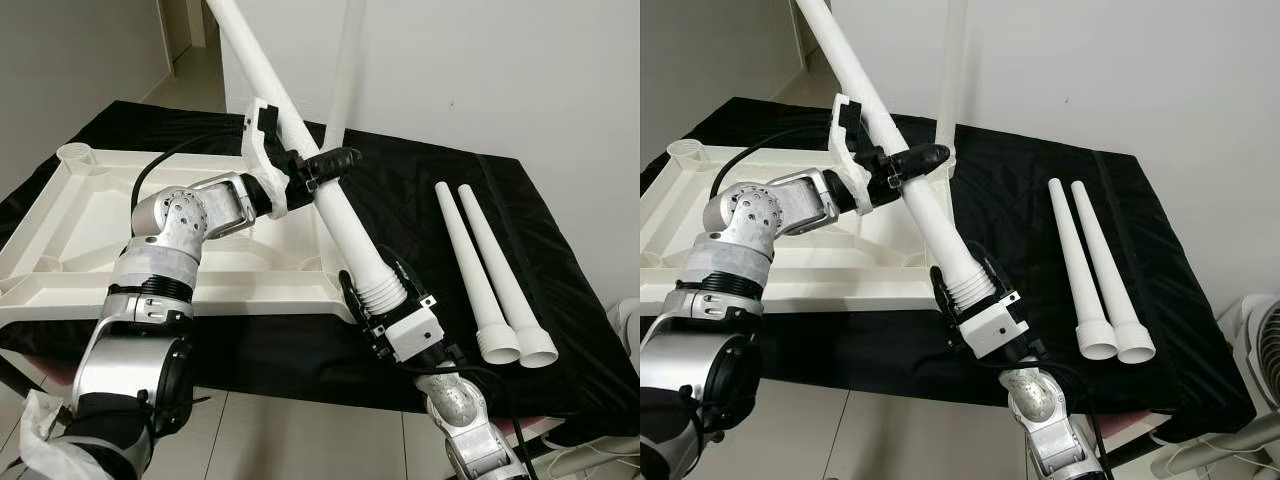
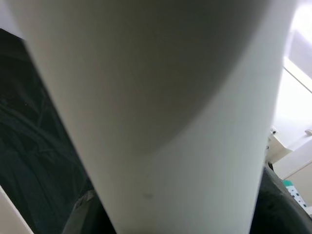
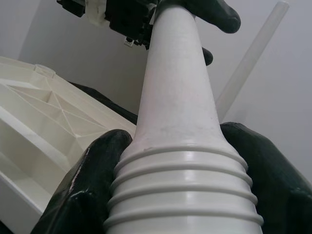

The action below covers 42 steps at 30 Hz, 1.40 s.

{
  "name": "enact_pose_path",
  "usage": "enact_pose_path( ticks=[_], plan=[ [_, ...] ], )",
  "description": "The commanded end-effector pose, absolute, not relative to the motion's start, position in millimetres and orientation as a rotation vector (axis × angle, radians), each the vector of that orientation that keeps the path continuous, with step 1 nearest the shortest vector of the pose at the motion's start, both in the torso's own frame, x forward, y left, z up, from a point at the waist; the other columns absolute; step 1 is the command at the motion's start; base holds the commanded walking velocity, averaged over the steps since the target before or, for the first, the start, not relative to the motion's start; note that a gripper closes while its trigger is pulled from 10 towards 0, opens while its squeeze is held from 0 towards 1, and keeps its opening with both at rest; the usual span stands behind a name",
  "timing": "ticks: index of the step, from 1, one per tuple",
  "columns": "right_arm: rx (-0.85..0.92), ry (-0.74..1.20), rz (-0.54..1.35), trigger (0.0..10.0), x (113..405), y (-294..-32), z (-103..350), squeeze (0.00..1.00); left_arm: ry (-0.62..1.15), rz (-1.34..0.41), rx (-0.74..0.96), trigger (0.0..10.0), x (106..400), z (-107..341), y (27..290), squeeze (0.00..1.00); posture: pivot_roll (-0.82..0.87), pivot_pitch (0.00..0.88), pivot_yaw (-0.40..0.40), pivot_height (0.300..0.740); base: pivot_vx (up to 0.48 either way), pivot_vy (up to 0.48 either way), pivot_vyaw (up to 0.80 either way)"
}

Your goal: Building children table

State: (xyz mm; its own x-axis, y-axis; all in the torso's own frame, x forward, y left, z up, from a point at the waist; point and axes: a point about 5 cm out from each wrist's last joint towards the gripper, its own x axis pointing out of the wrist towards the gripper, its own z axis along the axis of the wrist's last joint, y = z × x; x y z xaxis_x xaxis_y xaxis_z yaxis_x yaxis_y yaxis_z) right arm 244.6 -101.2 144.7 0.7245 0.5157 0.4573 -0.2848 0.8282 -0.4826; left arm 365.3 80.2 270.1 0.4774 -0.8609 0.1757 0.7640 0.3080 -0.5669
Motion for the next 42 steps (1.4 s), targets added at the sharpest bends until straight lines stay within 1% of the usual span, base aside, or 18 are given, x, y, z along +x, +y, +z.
enact_pose_path(
  ticks=[1,5,6,11,12,14,15,16,17,18,23,25,26,27,28,29,31,42],
  plan=[
    [-0.438,-0.573,0.492,10.0,243.6,-100.4,135.0,0.0,0.107,-1.107,-0.607,0.0,364.8,283.4,78.9,0.0,-0.06,0.0,-0.027,0.74,0.0,0.0,0.0],
    [-0.404,-0.56,0.49,10.0,244.1,-100.0,134.5,0.0,0.098,-1.106,-0.633,0.0,365.7,285.3,78.4,0.0,-0.06,0.0,-0.029,0.74,0.0,0.0,0.0],
    [-0.38,-0.552,0.489,10.0,244.4,-100.2,134.6,1.0,0.095,-1.099,-0.629,0.0,366.4,285.5,78.6,0.0,-0.06,0.0,-0.029,0.74,0.0,0.0,0.0],
    [-0.339,-0.527,0.46,10.0,248.1,-102.9,135.8,1.0,0.073,-1.092,-0.61,0.0,367.1,287.5,79.6,0.0,-0.05,0.0,-0.03,0.74,0.0,0.0,0.0],
    [-0.309,-0.502,0.436,10.0,251.2,-105.1,136.0,1.0,0.048,-1.1,-0.595,10.0,366.0,289.9,79.6,0.0,-0.05,0.0,-0.03,0.74,0.0,0.0,0.0],
    [-0.272,-0.471,0.417,10.0,254.1,-106.7,135.3,1.0,0.039,-1.107,-0.591,10.0,365.0,291.3,79.2,0.0,-0.05,0.0,-0.03,0.74,0.0,0.0,0.0],
    [-0.195,-0.414,0.398,10.0,259.3,-108.8,133.9,1.0,0.018,-1.119,-0.572,10.0,362.3,293.0,78.0,0.0,-0.05,0.0,-0.031,0.74,0.0,0.0,0.0],
    [-0.195,-0.414,0.398,10.0,259.3,-108.8,133.9,1.0,0.018,-1.119,-0.572,10.0,362.3,293.0,78.0,0.0,-0.05,0.0,-0.031,0.74,0.0,0.0,0.0],
    [-0.148,-0.384,0.395,10.0,263.0,-108.4,135.1,0.09,0.011,-1.118,-0.544,10.0,360.3,292.7,76.6,0.0,-0.05,0.0,-0.032,0.74,0.0,0.0,0.0],
    [-0.136,-0.374,0.385,10.0,266.5,-109.1,137.8,0.0,-0.003,-1.116,-0.511,10.0,358.8,292.6,74.9,0.0,-0.05,0.0,-0.039,0.74,0.0,0.0,0.0],
    [-0.114,-0.351,0.362,10.0,272.3,-111.1,141.7,0.0,-0.028,-1.111,-0.461,10.0,356.6,292.3,72.0,0.0,-0.05,0.0,-0.041,0.74,0.0,0.0,0.0],
    [-0.115,-0.315,0.354,10.0,277.3,-110.3,144.0,0.0,-0.062,-1.058,-0.364,10.0,357.8,290.1,70.2,0.0,-0.05,0.0,-0.047,0.74,0.0,0.0,0.0],
    [-0.115,-0.315,0.354,10.0,277.3,-110.3,144.0,0.0,-0.062,-1.058,-0.364,10.0,357.8,290.1,70.2,0.0,-0.05,0.0,-0.047,0.74,0.0,0.0,0.0],
    [-0.098,-0.29,0.377,10.0,278.8,-107.7,145.8,0.0,-0.088,-1.012,-0.263,10.0,358.8,287.0,68.3,0.0,-0.05,0.0,-0.052,0.74,0.0,0.0,0.0],
    [-0.098,-0.29,0.377,10.0,278.8,-107.7,145.8,0.0,-0.088,-1.012,-0.263,10.0,358.8,287.0,68.3,0.0,-0.05,0.0,-0.052,0.74,0.0,0.0,0.0],
    [-0.107,-0.277,0.396,10.0,280.3,-105.7,148.1,0.0,-0.119,-0.979,-0.192,10.0,358.3,286.2,66.0,0.0,-0.05,0.0,-0.057,0.74,0.0,0.0,0.0],
    [-0.107,-0.277,0.396,10.0,280.3,-105.7,148.1,0.0,-0.119,-0.979,-0.192,10.0,358.3,286.2,66.0,0.0,-0.05,0.0,-0.057,0.74,0.0,0.0,0.0],
    [-0.158,-0.231,0.459,10.0,290.6,-99.9,162.3,0.0,-0.245,-0.837,-0.018,10.0,354.2,291.2,57.3,0.0,-0.04,0.0,-0.065,0.74,0.0,0.0,0.0]
  ],
)
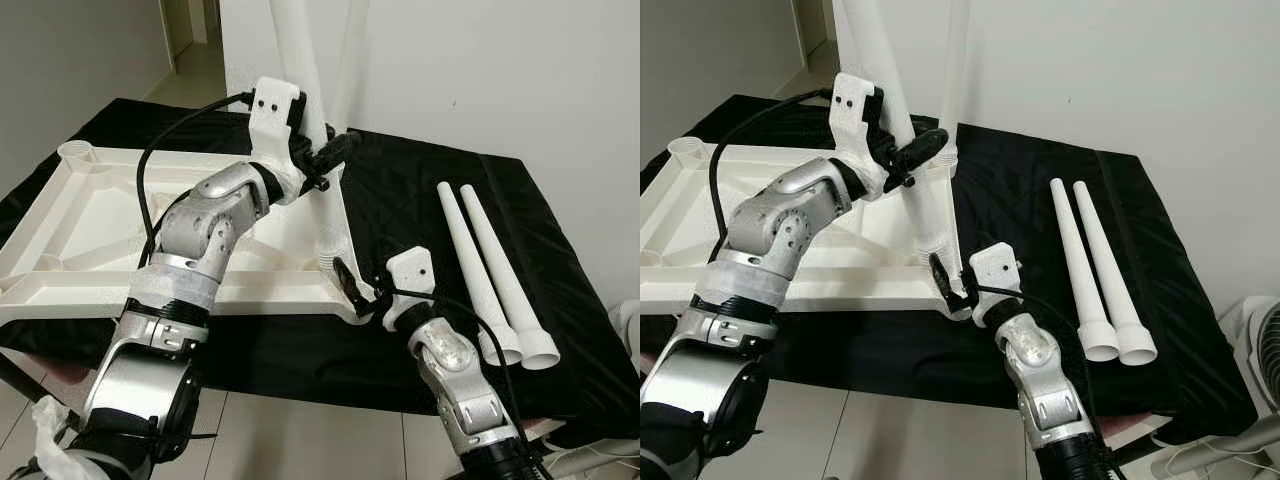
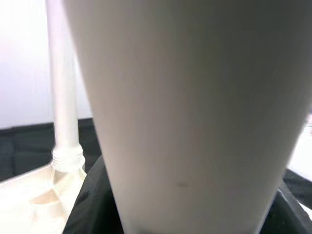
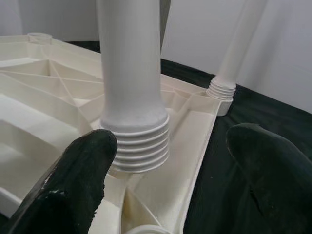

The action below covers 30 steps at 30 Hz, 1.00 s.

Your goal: Building children table

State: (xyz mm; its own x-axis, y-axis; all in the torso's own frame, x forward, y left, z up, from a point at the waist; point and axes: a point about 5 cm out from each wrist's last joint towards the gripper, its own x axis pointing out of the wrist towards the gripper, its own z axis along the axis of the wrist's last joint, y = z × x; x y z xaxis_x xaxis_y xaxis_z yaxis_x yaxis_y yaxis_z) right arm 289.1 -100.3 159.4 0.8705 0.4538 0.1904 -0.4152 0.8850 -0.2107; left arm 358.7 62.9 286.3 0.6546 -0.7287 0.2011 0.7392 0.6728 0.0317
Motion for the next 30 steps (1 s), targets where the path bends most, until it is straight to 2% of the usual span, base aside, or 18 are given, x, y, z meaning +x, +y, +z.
enact_pose_path(
  ticks=[1,11,16,30],
  plan=[
    [-0.157,-0.229,0.448,10.0,291.7,-98.3,163.9,0.0,-0.249,-0.836,-0.023,10.0,352.3,291.0,55.3,0.0,-0.04,0.0,-0.061,0.74,0.0,0.0,0.0],
    [-0.148,-0.193,0.464,10.0,293.4,-87.0,165.1,0.0,-0.279,-0.819,-0.064,10.0,344.3,288.0,41.7,0.0,-0.03,0.0,-0.068,0.74,0.0,0.0,0.0],
    [-0.156,-0.195,0.425,10.0,305.8,-80.1,171.3,0.0,-0.3,-0.809,-0.103,10.0,338.8,288.9,28.4,0.0,-0.02,0.0,-0.086,0.74,0.0,0.0,0.0],
    [-0.137,-0.158,0.298,10.0,325.2,-83.1,174.3,0.0,-0.312,-0.841,-0.096,10.0,324.4,285.4,7.2,0.0,-0.01,0.0,-0.101,0.74,0.0,0.0,0.0]
  ],
)
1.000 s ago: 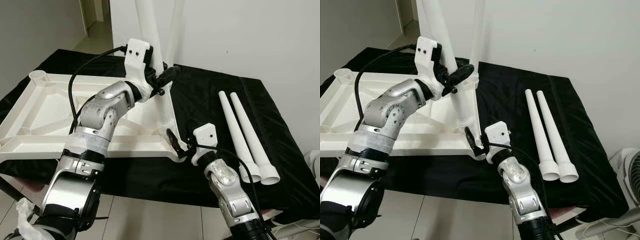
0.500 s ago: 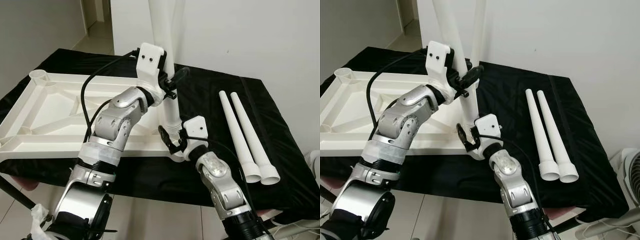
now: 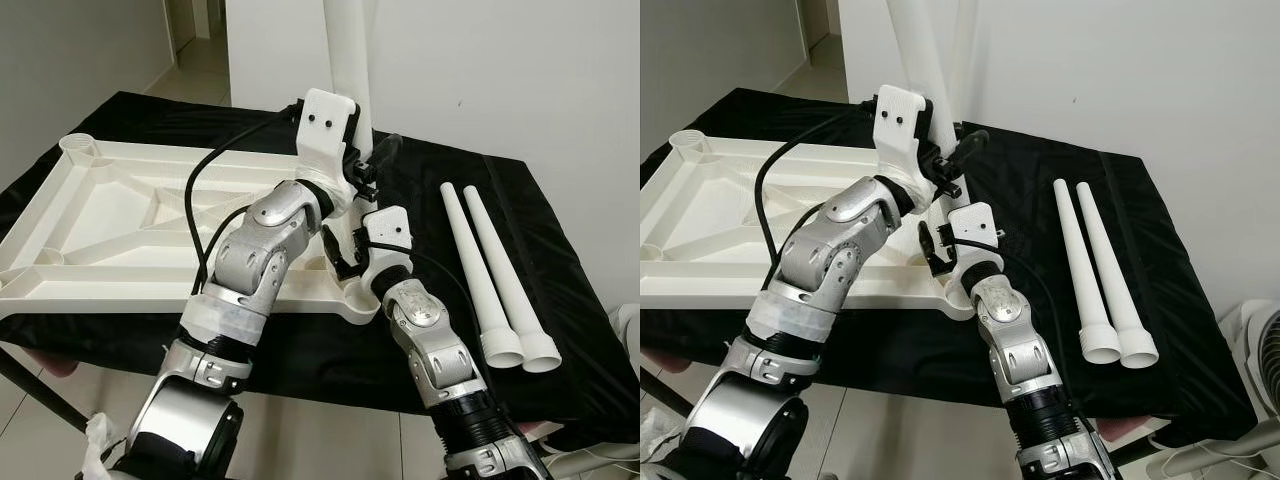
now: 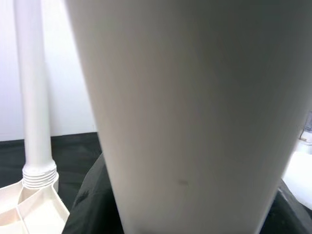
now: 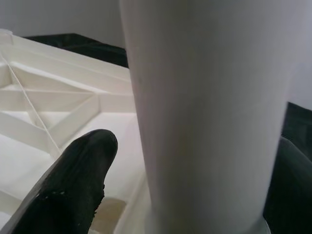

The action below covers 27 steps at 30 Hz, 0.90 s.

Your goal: Building children table

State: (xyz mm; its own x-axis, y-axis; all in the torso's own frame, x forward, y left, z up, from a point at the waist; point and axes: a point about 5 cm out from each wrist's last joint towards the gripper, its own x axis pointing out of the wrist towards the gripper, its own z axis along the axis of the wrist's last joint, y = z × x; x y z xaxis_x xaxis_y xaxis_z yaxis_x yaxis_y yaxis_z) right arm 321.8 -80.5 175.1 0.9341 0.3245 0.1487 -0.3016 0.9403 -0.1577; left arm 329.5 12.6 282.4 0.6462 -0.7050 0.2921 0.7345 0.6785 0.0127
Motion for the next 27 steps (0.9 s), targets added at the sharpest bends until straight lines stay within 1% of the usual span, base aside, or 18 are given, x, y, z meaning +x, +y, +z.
enact_pose_path(
  ticks=[1,13,22,23,24,26,27],
  plan=[
    [-0.137,-0.158,0.298,10.0,325.2,-83.1,174.3,0.0,-0.312,-0.841,-0.096,10.0,324.4,285.4,7.2,0.0,-0.01,0.0,-0.101,0.74,0.0,0.0,0.0],
    [-0.13,-0.204,0.322,10.0,326.4,-75.8,184.0,0.0,-0.312,-0.854,-0.081,10.0,319.5,283.6,0.8,0.0,-0.01,0.0,-0.097,0.74,0.0,0.0,0.0],
    [-0.15,-0.213,0.318,10.0,326.0,-76.5,184.6,0.0,-0.312,-0.858,-0.078,10.0,318.0,283.2,-0.8,0.0,-0.01,0.0,-0.096,0.74,0.0,0.0,0.0],
    [-0.152,-0.214,0.317,9.4,326.1,-77.0,184.4,0.0,-0.311,-0.858,-0.079,10.0,318.0,283.2,-1.0,0.0,-0.01,0.0,-0.096,0.74,0.0,0.0,0.0],
    [-0.156,-0.211,0.314,4.6,326.3,-77.6,183.9,0.0,-0.313,-0.857,-0.078,10.0,318.0,283.5,-1.0,0.0,-0.01,0.0,-0.096,0.74,0.0,0.0,0.0],
    [-0.156,-0.211,0.314,4.6,326.3,-77.6,183.9,0.0,-0.313,-0.857,-0.078,10.0,318.0,283.5,-1.0,0.0,-0.01,0.0,-0.096,0.74,0.0,0.0,0.0],
    [-0.154,-0.208,0.314,3.9,326.5,-78.0,183.4,0.0,-0.314,-0.856,-0.08,10.0,318.2,283.8,-1.0,0.0,-0.01,0.0,-0.096,0.74,0.0,0.0,0.0]
  ],
)
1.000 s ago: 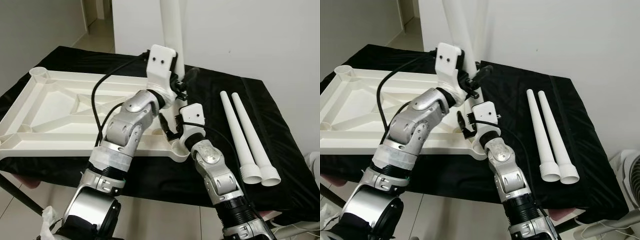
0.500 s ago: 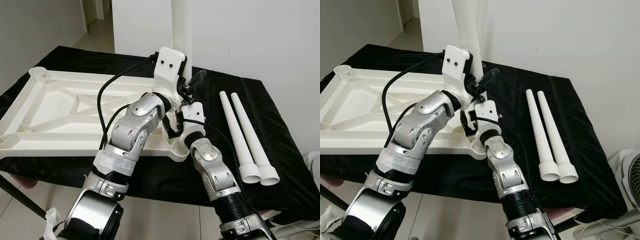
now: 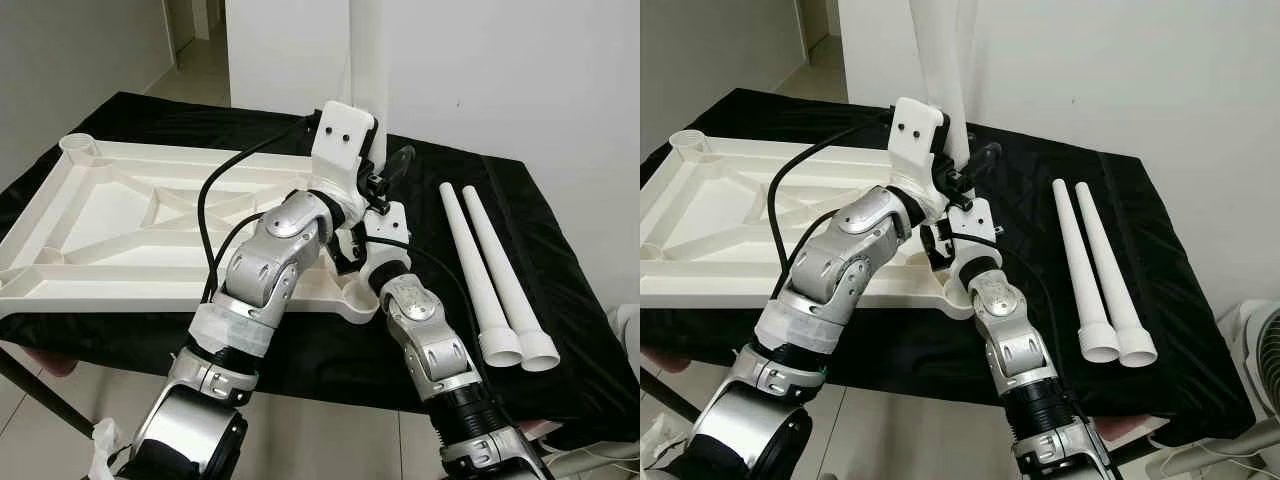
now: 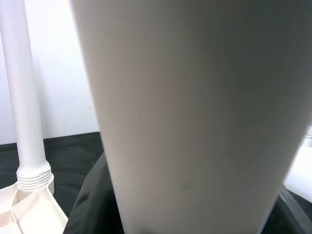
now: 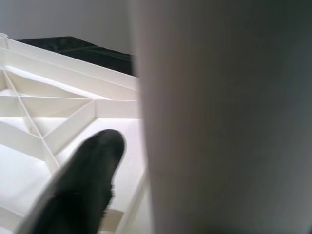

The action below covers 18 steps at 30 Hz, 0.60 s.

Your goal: Building children table

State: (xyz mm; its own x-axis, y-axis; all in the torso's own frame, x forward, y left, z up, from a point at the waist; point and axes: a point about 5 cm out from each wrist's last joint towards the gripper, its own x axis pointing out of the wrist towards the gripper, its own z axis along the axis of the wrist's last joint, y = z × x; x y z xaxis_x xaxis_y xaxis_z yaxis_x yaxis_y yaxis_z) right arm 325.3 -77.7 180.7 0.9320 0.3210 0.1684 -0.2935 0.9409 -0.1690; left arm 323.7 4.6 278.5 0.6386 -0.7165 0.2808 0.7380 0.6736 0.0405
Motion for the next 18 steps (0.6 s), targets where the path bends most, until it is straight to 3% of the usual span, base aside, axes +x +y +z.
enact_pose_path(
  ticks=[1,2,3,4,18],
  plan=[
    [-0.154,-0.208,0.314,3.9,326.5,-78.0,183.4,0.0,-0.314,-0.856,-0.08,10.0,318.2,283.8,-1.0,0.0,-0.01,0.0,-0.096,0.74,0.0,0.0,0.0],
    [-0.151,-0.207,0.312,1.7,326.6,-78.2,183.6,0.0,-0.315,-0.855,-0.08,10.0,318.3,284.4,-0.9,0.0,-0.01,0.0,-0.094,0.74,0.0,0.0,0.0],
    [-0.148,-0.21,0.316,1.7,326.5,-78.0,184.1,0.0,-0.316,-0.855,-0.08,10.0,318.3,284.7,-0.8,0.0,-0.01,0.0,-0.094,0.74,0.0,0.0,0.0],
    [-0.147,-0.212,0.313,0.0,326.5,-78.1,184.8,0.0,-0.316,-0.855,-0.08,10.0,318.3,285.1,-0.8,0.0,-0.01,0.0,-0.093,0.74,0.0,0.0,0.0],
    [-0.118,-0.197,0.266,0.0,329.3,-82.5,184.8,0.0,-0.327,-0.849,-0.074,10.0,317.3,287.2,-0.9,0.0,-0.01,0.0,-0.092,0.74,0.0,0.0,0.0]
  ],
)
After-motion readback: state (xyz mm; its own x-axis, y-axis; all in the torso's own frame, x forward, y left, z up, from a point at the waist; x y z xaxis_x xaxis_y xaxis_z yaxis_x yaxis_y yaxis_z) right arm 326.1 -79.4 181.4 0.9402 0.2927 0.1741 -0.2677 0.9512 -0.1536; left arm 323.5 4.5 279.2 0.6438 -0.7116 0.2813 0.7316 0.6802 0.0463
